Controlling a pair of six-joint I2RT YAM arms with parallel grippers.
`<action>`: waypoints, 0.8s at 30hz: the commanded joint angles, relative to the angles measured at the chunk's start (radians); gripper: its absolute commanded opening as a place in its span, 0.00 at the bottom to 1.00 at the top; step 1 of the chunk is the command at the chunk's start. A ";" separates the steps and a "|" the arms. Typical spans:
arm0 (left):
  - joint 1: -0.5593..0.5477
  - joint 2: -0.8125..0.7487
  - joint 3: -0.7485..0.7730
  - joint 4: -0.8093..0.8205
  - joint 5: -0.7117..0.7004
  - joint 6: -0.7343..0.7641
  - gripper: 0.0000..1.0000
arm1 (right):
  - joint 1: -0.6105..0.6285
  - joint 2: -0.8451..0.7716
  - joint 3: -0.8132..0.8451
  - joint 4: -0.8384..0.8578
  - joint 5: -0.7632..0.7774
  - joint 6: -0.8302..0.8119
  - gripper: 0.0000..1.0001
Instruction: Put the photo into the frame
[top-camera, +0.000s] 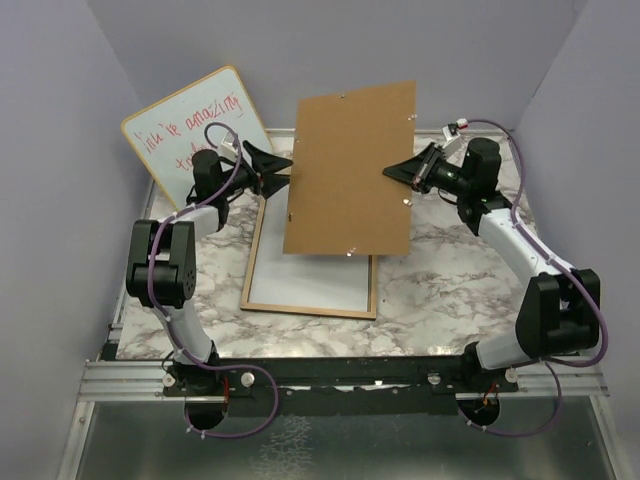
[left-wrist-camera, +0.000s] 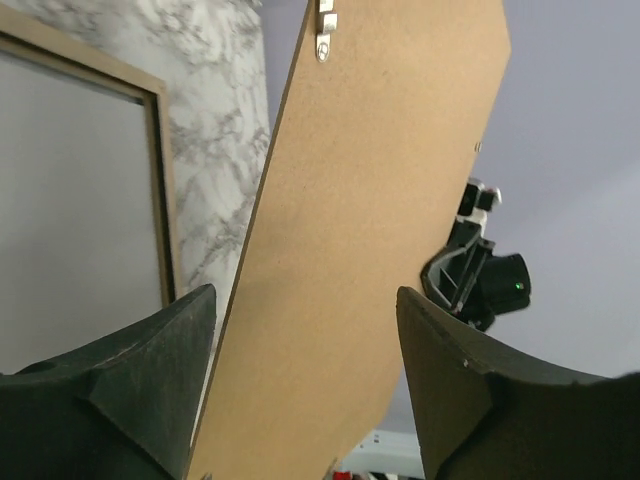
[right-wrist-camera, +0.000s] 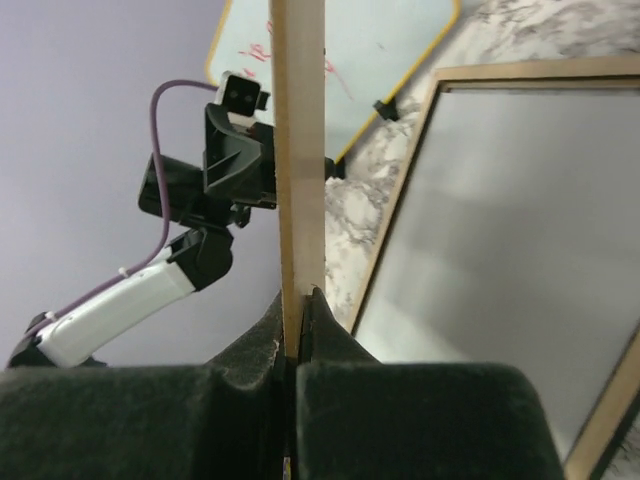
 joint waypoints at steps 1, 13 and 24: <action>0.040 -0.062 -0.089 -0.033 -0.079 0.112 0.75 | -0.002 -0.051 0.075 -0.312 0.070 -0.136 0.01; 0.045 -0.158 0.036 -0.933 -0.602 0.799 0.84 | 0.010 -0.050 0.220 -0.672 0.218 -0.253 0.01; 0.029 -0.077 -0.063 -0.964 -0.690 0.806 0.77 | 0.066 -0.023 0.185 -0.543 0.110 -0.152 0.01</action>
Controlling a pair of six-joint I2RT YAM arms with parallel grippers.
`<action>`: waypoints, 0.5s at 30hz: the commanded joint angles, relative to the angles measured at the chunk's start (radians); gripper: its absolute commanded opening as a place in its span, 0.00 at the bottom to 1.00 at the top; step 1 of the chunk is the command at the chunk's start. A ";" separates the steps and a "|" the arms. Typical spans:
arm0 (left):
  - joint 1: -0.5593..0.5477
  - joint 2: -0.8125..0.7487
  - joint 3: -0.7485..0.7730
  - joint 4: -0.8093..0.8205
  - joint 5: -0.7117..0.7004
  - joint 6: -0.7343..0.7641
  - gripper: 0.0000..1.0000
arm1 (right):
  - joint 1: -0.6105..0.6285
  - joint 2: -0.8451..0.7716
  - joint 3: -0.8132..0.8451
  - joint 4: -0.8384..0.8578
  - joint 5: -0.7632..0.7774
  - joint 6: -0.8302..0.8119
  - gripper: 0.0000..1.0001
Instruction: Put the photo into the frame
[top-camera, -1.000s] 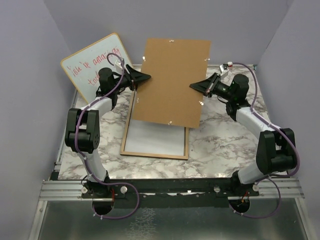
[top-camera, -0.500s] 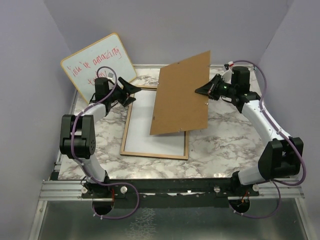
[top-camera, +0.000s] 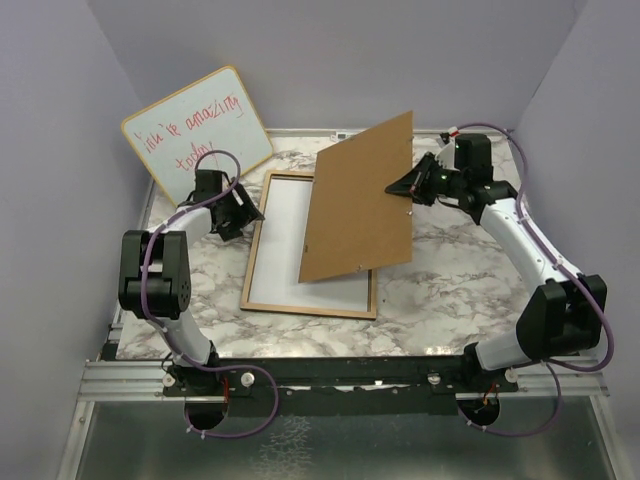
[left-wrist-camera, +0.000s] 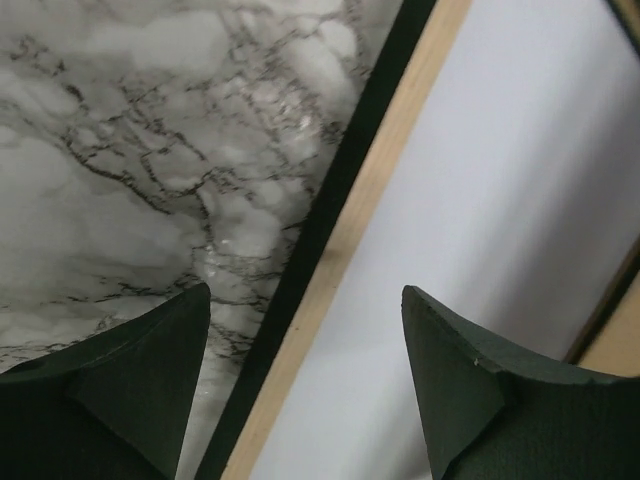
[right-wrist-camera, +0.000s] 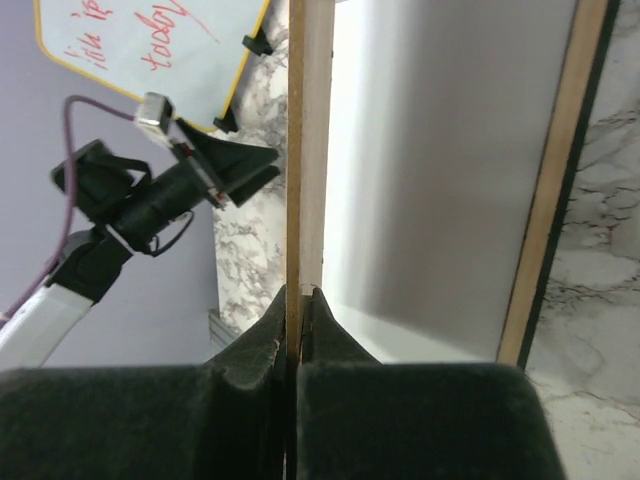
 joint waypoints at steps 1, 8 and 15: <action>-0.017 0.037 -0.029 -0.057 -0.077 0.037 0.75 | 0.028 0.008 -0.002 0.125 -0.105 0.073 0.01; -0.048 0.069 -0.052 -0.037 -0.063 0.024 0.48 | 0.087 0.077 -0.040 0.252 -0.128 0.106 0.01; -0.093 0.042 -0.087 0.014 0.003 -0.047 0.39 | 0.098 0.114 -0.086 0.332 -0.127 0.103 0.01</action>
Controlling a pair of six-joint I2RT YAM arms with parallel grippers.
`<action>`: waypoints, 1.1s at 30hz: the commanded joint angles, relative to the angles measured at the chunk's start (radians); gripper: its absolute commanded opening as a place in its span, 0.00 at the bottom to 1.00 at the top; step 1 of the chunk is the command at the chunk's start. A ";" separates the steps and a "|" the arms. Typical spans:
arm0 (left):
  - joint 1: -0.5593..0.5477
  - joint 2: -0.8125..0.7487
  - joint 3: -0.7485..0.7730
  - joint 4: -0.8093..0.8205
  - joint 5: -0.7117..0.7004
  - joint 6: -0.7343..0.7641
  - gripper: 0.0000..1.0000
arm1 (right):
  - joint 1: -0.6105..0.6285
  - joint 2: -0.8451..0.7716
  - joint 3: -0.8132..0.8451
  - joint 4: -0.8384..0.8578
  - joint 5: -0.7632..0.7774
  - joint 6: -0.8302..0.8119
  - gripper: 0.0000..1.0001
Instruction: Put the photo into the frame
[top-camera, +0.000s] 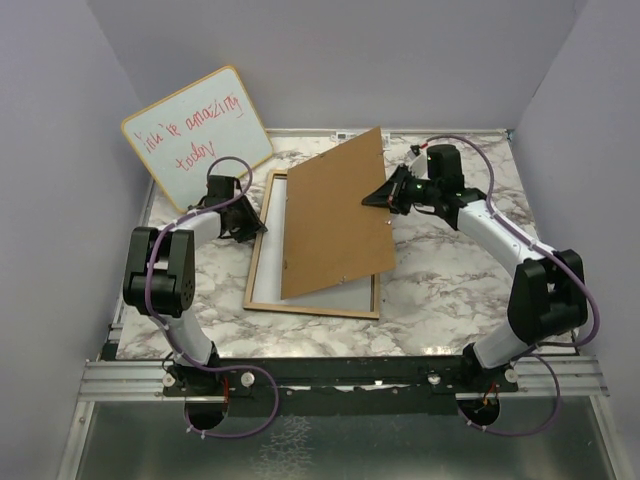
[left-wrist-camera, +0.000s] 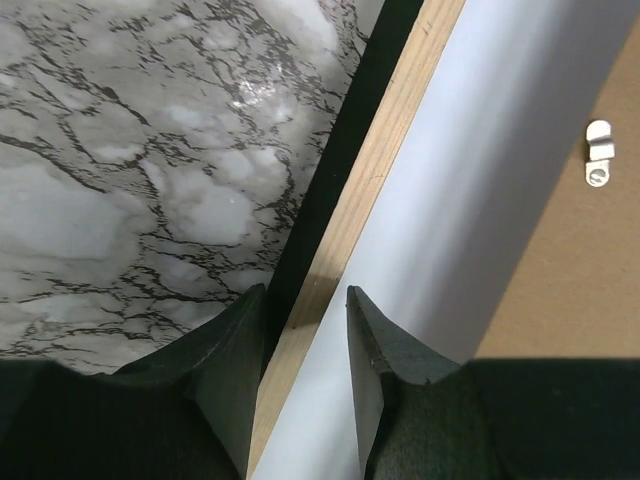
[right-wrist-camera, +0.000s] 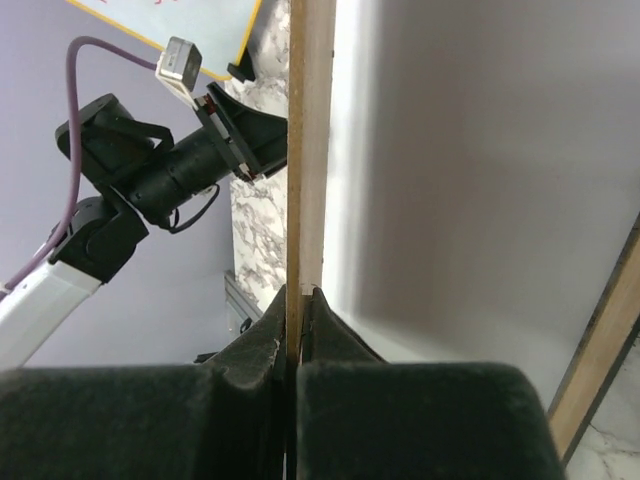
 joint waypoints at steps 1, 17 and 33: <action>-0.035 -0.004 -0.043 0.005 0.040 -0.053 0.39 | -0.001 0.012 -0.021 0.131 -0.052 0.017 0.01; -0.079 -0.048 -0.078 0.075 0.053 -0.158 0.28 | -0.001 0.080 -0.090 0.259 -0.124 0.022 0.01; -0.079 -0.057 -0.030 0.019 0.005 -0.124 0.17 | -0.001 0.154 -0.099 0.267 -0.121 0.034 0.01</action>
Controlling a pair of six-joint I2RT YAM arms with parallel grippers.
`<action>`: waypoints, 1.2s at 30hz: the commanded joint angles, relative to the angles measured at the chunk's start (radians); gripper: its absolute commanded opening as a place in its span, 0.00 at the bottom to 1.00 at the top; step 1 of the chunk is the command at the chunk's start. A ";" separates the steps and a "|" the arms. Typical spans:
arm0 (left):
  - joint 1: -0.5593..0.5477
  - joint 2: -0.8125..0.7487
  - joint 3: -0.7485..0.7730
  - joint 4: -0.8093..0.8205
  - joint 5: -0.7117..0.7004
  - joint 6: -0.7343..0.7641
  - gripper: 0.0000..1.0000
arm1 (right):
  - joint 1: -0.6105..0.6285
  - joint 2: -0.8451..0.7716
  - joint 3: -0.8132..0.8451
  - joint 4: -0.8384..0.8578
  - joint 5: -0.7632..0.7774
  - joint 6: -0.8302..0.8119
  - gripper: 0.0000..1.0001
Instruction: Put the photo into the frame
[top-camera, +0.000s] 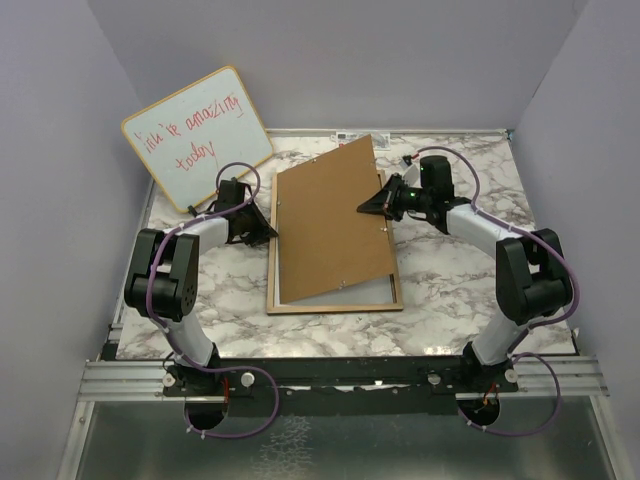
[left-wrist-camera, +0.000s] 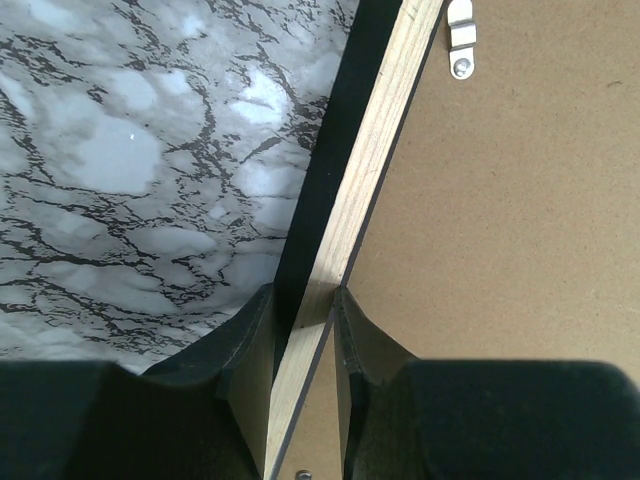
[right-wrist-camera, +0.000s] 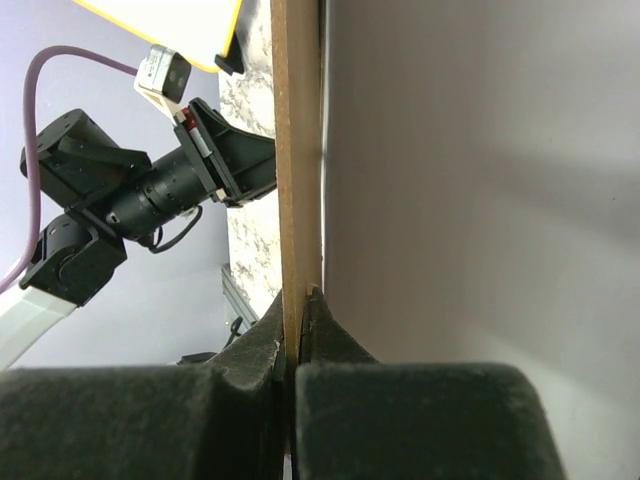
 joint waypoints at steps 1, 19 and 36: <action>-0.003 -0.037 0.031 -0.051 -0.033 0.003 0.17 | 0.003 0.009 -0.005 0.012 -0.031 0.016 0.01; 0.000 -0.077 0.041 -0.066 -0.046 0.019 0.30 | 0.000 -0.049 -0.138 0.103 -0.024 0.104 0.01; 0.000 -0.039 0.043 -0.067 -0.008 0.046 0.22 | 0.000 0.045 -0.108 0.153 -0.109 0.028 0.01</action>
